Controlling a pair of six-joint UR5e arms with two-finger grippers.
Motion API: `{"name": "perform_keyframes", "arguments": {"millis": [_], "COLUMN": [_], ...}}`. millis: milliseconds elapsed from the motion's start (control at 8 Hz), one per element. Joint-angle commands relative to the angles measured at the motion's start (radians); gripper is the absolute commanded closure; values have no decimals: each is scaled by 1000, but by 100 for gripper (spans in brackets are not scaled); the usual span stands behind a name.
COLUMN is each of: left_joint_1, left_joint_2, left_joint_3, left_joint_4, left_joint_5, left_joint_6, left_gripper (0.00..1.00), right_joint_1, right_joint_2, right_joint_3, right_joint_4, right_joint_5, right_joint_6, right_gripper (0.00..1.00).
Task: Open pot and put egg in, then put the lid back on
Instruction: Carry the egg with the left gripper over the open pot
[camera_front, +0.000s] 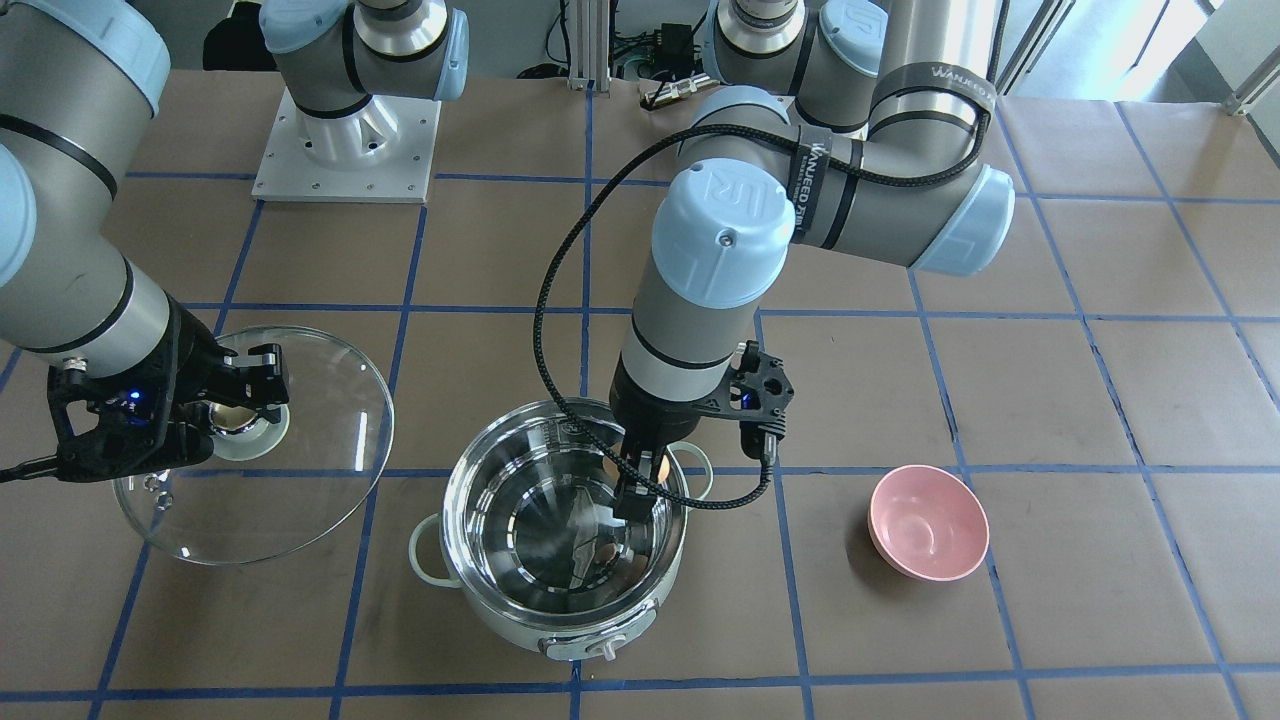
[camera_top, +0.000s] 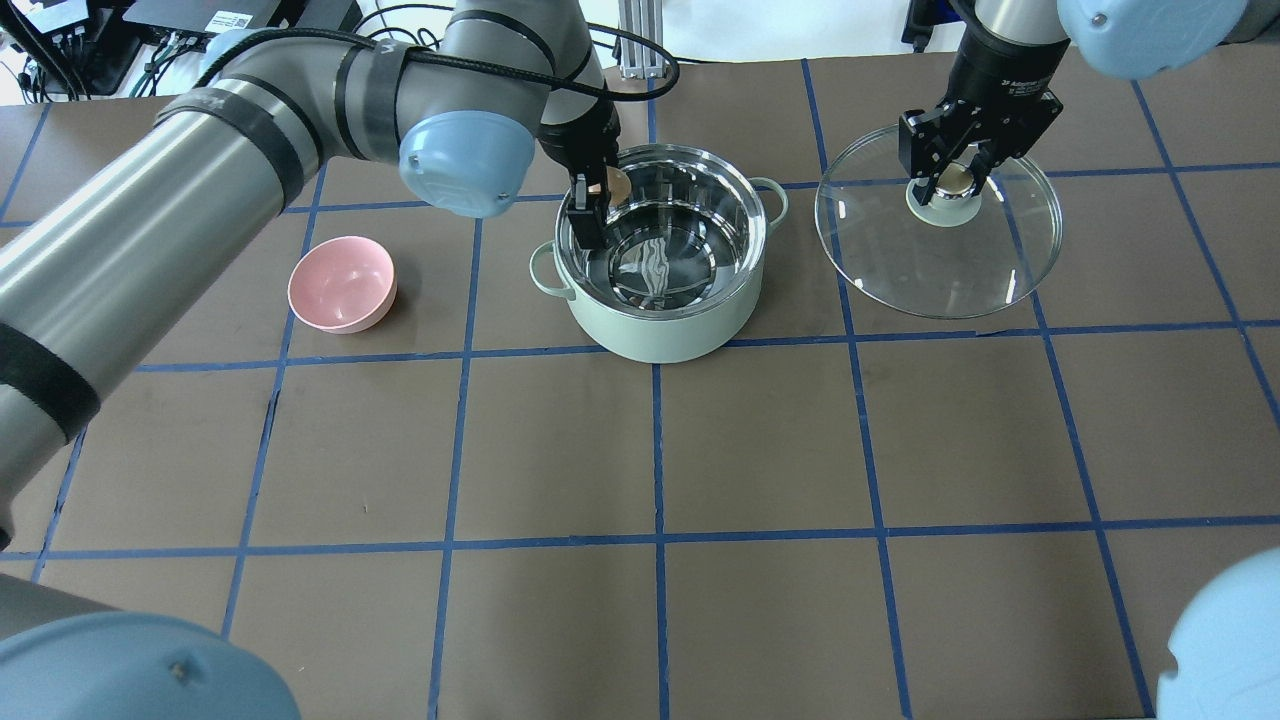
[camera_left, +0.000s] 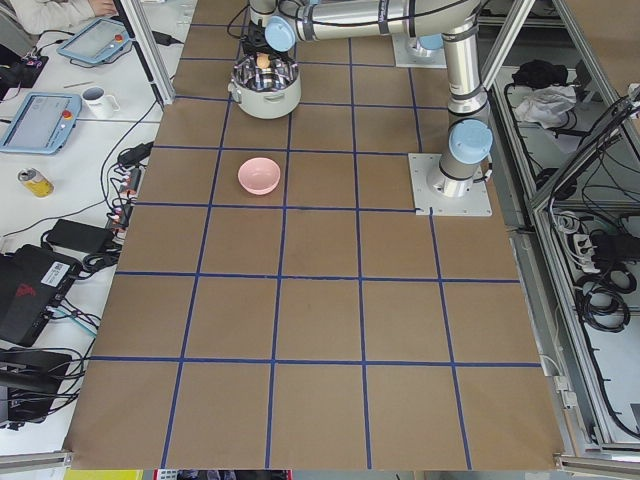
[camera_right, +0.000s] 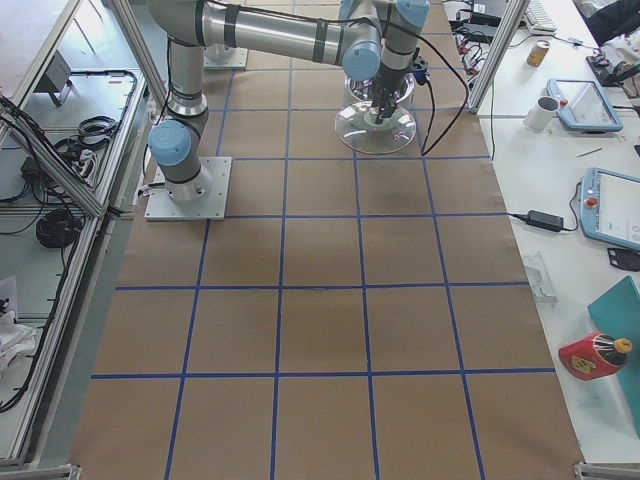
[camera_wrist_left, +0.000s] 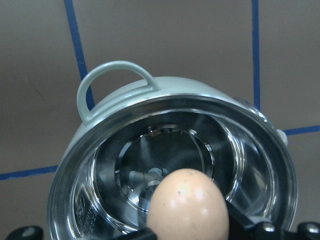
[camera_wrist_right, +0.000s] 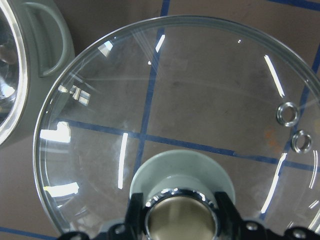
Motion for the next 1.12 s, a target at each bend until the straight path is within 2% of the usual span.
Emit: {"name": "perform_keyframes", "arguments": {"millis": [0, 1000], "left_joint_1": [-42, -61], "left_joint_2": [-74, -178], "left_joint_3": [11, 11], "left_joint_4": [97, 118], "left_joint_5": [-9, -7], "left_joint_6": [-94, -171], "left_gripper": [98, 98], "right_joint_1": [0, -2], "right_joint_2": [0, -2], "right_joint_3": [1, 14], "right_joint_4": [-1, -1], "right_joint_5": [-1, 1], "right_joint_6": [-2, -2], "right_gripper": [100, 100]}}
